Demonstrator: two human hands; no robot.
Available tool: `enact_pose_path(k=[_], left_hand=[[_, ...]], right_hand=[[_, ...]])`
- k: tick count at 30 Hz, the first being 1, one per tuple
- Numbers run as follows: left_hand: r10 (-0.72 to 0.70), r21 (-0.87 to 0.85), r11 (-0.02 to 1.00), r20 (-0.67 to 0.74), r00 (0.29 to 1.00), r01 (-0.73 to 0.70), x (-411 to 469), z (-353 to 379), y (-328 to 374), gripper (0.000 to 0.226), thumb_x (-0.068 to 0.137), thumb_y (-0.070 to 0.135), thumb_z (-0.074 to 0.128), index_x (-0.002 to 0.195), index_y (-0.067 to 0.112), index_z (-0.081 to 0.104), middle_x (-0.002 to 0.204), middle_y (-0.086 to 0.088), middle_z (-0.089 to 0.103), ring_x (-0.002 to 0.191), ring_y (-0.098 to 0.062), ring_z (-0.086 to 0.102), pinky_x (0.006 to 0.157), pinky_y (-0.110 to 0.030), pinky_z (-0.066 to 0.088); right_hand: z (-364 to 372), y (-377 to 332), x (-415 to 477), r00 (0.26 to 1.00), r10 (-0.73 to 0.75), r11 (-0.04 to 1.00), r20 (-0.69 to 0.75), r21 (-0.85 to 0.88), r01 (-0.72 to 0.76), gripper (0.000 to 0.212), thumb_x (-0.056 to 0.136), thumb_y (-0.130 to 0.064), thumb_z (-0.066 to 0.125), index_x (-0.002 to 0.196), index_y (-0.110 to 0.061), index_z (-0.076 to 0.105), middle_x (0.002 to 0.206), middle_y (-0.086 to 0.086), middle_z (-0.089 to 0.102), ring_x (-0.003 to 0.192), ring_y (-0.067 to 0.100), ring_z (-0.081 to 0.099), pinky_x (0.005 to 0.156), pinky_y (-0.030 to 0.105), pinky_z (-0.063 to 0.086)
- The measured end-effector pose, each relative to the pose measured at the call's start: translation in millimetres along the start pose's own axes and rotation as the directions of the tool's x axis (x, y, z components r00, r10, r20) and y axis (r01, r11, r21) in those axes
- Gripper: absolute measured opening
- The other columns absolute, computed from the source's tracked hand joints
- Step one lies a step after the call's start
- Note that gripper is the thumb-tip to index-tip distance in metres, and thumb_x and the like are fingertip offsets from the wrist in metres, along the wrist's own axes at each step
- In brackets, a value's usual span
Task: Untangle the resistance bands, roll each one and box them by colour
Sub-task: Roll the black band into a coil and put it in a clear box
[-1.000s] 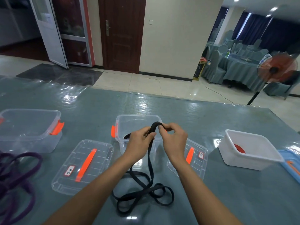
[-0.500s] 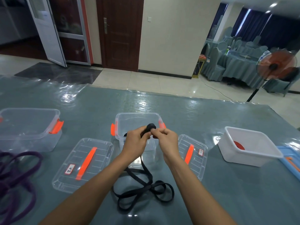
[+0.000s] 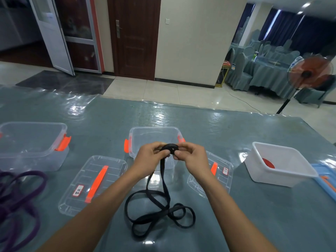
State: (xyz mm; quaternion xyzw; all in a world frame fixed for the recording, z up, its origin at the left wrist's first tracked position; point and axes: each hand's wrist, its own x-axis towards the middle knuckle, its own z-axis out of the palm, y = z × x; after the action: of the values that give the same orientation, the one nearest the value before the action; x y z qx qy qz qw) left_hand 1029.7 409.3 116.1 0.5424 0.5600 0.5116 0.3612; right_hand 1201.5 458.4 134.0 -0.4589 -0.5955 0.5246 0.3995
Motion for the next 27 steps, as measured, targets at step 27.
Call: enact_pose_path(k=[27], left_hand=[[0.008,-0.246,0.968,-0.197,0.98,-0.057,-15.4,13.0,-3.5,0.026,0.09,0.005,0.072,0.107,0.025,0.076,0.101,0.008,0.079,0.098,-0.009,0.074,0.084,-0.016,0.056]], right_hand=[[10.7,0.1,-18.8,0.998,0.051,0.974,0.049,0.218,-0.06,0.018,0.094,0.008,0.058,0.107,0.002,0.069,0.097,0.02,0.076,0.087,0.03,0.075,0.081,0.032,0.061]])
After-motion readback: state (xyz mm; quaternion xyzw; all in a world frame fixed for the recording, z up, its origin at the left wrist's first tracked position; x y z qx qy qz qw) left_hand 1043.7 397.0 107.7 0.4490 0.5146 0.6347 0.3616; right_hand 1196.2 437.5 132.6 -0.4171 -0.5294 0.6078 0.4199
